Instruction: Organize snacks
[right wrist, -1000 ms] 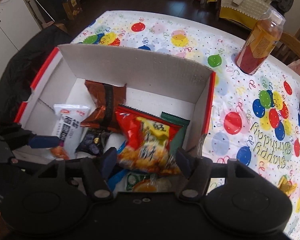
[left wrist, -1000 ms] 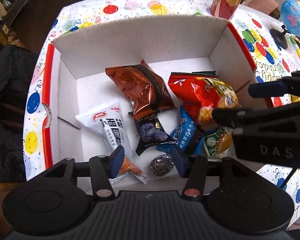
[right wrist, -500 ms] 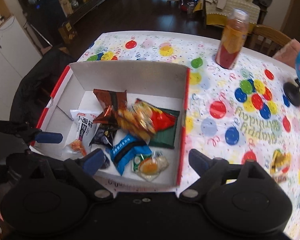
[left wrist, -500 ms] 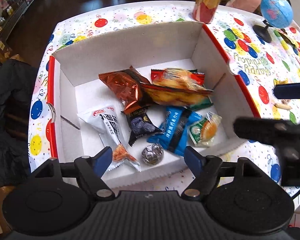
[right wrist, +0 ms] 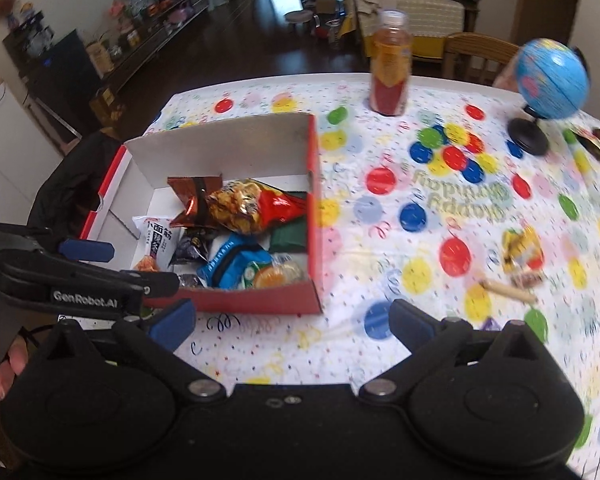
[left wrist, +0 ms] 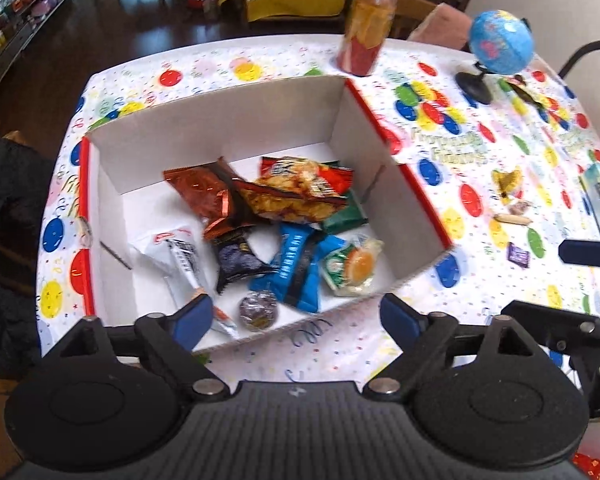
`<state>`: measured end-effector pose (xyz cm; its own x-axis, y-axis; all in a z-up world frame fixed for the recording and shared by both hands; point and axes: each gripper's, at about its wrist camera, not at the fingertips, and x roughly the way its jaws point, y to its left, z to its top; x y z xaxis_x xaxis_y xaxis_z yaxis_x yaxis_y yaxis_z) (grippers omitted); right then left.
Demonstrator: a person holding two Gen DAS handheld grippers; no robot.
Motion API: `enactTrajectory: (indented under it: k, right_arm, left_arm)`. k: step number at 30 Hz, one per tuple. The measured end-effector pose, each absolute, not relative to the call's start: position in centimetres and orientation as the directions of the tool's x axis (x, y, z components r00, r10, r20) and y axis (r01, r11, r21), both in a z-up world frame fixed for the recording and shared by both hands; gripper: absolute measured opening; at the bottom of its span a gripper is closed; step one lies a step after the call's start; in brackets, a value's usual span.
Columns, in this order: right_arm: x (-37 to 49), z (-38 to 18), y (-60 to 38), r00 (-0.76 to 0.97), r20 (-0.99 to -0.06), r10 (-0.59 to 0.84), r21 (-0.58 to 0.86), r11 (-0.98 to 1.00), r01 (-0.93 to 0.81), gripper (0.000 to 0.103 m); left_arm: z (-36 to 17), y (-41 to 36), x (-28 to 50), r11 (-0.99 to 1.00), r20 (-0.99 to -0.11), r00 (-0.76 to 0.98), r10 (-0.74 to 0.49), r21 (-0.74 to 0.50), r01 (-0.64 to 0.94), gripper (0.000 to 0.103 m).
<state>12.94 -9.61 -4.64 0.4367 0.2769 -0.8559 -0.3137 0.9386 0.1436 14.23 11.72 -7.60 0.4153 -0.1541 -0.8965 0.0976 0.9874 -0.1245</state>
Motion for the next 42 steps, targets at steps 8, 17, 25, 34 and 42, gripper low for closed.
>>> enactTrajectory:
  k: [8, 17, 25, 34, 42]
  right_arm:
    - [9.4, -6.6, -14.9, 0.447, -0.876, 0.183, 0.112, 0.977, -0.182, 0.103]
    - [6.8, -7.2, -22.7, 0.466, -0.878, 0.108, 0.108, 0.994, -0.027, 0.103]
    - [6.5, -7.8, -29.4, 0.468, -0.882, 0.060, 0.105, 0.992, 0.070, 0.103]
    - [8.2, -9.0, -35.3, 0.461, -0.887, 0.026, 0.082, 0.991, 0.103, 0.096]
    - [11.8, -11.0, -37.4, 0.419, -0.906, 0.059, 0.093, 0.994, 0.062, 0.094]
  left_arm:
    - [-6.5, 7.1, 13.2, 0.969, -0.878, 0.431, -0.207, -0.125, 0.211, 0.096]
    - [-6.5, -1.2, 13.9, 0.927, -0.886, 0.384, -0.261, -0.119, 0.355, 0.096]
    - [-6.7, -9.3, 15.2, 0.891, -0.890, 0.358, -0.282, -0.104, 0.441, 0.096]
    - [-8.5, -15.9, 18.6, 0.893, -0.906, 0.346, -0.244, -0.070, 0.444, 0.096]
    - [-10.6, -19.5, 22.5, 0.905, -0.917, 0.342, -0.204, -0.043, 0.424, 0.096]
